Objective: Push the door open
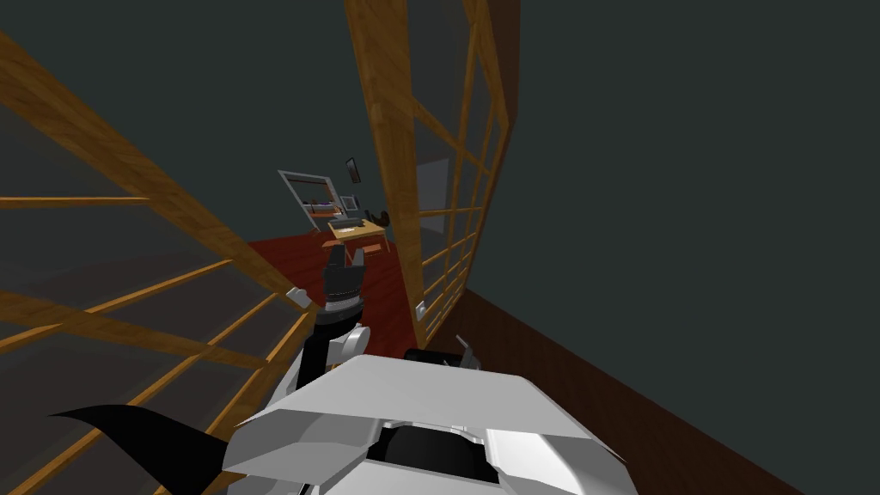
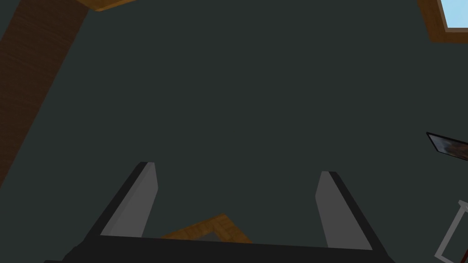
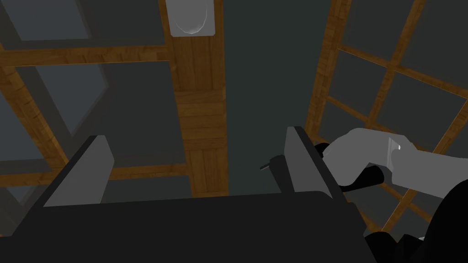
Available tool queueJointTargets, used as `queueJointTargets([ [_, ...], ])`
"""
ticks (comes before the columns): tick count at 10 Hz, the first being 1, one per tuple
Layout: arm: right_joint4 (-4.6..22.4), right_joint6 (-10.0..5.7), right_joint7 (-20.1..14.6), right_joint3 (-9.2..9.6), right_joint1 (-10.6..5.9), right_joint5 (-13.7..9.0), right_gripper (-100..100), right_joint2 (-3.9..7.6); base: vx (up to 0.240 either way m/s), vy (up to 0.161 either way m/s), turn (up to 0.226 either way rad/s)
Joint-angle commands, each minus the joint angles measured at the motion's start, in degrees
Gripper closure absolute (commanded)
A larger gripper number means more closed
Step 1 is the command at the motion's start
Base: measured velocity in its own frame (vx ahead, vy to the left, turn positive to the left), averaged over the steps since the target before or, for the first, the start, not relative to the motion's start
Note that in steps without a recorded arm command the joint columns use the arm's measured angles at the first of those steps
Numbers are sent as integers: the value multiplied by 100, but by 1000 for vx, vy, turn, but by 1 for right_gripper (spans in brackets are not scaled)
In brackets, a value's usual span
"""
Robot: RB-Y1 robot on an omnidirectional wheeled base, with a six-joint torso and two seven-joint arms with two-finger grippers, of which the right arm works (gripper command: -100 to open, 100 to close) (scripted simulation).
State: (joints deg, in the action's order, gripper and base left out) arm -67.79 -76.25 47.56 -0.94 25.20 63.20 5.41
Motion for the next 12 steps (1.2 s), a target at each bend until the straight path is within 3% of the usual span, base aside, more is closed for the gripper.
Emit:
queueJointTargets([
  [1,73,-44,53,3,-8,71,-100,-12,31,41,3],
  [10,73,-44,53,3,-8,71,-100,-12,-1,-2,0],
  [12,326,101,242,9,-119,45,-100,-83,88,91,50],
])
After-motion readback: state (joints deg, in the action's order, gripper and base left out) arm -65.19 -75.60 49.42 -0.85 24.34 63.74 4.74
